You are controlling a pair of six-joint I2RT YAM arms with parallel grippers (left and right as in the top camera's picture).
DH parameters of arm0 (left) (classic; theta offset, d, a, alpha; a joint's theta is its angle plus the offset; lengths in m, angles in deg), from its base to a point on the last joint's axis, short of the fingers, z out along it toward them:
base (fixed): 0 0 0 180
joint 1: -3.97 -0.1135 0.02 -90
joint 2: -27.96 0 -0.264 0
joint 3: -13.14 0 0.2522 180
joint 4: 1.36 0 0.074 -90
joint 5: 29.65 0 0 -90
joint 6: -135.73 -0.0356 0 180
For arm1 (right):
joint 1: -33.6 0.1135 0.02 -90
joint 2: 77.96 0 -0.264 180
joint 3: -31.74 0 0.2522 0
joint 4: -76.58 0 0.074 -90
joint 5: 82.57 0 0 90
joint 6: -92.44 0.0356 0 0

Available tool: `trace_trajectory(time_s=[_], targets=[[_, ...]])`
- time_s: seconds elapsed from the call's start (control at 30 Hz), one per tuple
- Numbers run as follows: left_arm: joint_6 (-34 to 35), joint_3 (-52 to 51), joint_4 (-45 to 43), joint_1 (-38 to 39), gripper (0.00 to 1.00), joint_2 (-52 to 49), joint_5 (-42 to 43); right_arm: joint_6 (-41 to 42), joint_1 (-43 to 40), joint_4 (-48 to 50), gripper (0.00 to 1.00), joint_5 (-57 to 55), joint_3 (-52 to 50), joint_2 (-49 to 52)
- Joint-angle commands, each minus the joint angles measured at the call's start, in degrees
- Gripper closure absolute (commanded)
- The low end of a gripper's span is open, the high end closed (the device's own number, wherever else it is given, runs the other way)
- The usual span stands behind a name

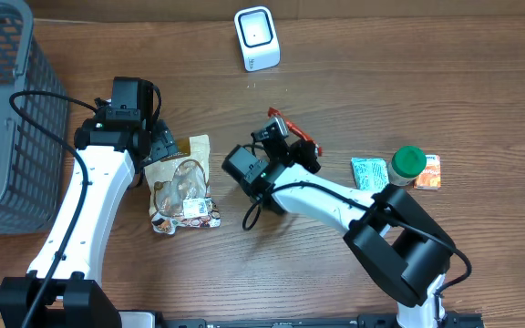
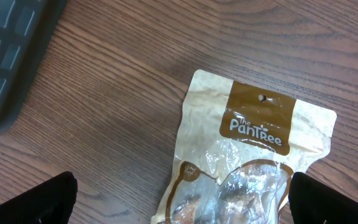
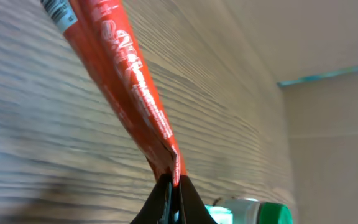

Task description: Scan the item barcode

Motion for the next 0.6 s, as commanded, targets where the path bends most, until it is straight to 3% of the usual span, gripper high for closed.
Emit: trace_trajectory(time_s=[0.0,0.37,0.57], targets=[[-0.44,0.96,0.11,0.07,0.0,1.14,0.02,0.85,0.02,2.23,0.96,-5.29,-2.71,0.44],[-0.44,0.96,0.11,0.07,0.0,1.14,0.02,0.81,-0.15,12.39,0.96,-4.48,-11.37,0.79],[-0.44,0.96,0.13,0.07,0.0,1.14,0.02,0.83,-0.15,13.09,0.96,7.91,-12.96,0.83]])
